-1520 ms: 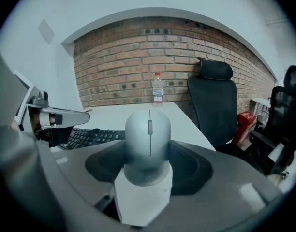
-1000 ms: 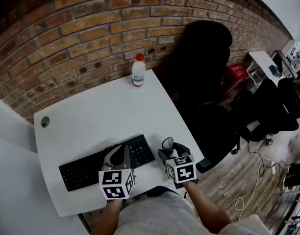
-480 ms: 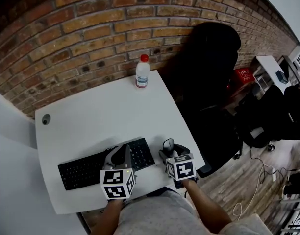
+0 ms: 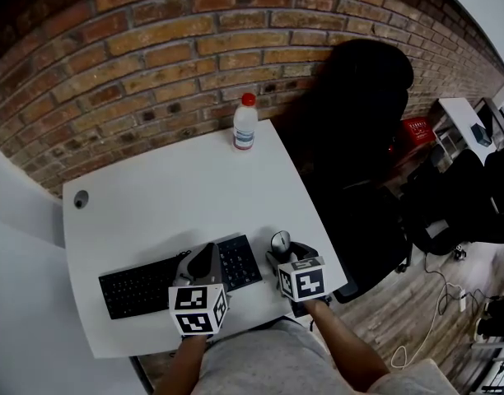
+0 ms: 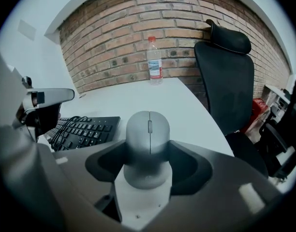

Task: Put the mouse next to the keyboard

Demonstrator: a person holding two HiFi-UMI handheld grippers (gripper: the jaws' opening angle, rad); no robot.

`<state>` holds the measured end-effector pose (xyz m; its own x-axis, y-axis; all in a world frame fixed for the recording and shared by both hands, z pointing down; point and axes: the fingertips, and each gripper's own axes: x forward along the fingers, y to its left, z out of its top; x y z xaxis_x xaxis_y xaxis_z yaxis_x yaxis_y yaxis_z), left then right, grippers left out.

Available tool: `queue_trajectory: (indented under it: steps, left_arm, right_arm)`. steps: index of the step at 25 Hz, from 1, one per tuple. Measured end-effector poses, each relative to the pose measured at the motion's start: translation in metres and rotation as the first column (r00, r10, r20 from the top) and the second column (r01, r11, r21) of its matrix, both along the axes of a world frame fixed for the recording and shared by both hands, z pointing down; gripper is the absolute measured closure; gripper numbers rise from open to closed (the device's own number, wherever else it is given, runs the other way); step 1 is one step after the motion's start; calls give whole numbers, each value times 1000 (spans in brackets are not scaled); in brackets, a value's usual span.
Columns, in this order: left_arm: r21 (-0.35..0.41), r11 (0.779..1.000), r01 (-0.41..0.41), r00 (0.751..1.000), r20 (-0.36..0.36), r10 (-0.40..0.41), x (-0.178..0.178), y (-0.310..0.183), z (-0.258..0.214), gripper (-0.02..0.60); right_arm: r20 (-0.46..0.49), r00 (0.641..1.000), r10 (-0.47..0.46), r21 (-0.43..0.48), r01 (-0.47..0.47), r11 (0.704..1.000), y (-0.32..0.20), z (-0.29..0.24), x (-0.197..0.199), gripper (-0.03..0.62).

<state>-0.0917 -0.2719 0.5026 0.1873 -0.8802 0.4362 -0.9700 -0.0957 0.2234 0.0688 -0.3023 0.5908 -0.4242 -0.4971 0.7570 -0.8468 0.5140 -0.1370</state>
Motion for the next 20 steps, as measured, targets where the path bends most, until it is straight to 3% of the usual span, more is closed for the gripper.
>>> queue_trajectory:
  steps: [20]
  left_arm:
    - [-19,1000,11,1000,-3,-11,-9,-4,6,588]
  right_arm:
    - [-69,998,-9,21,11,1000,-8,11,-7,310]
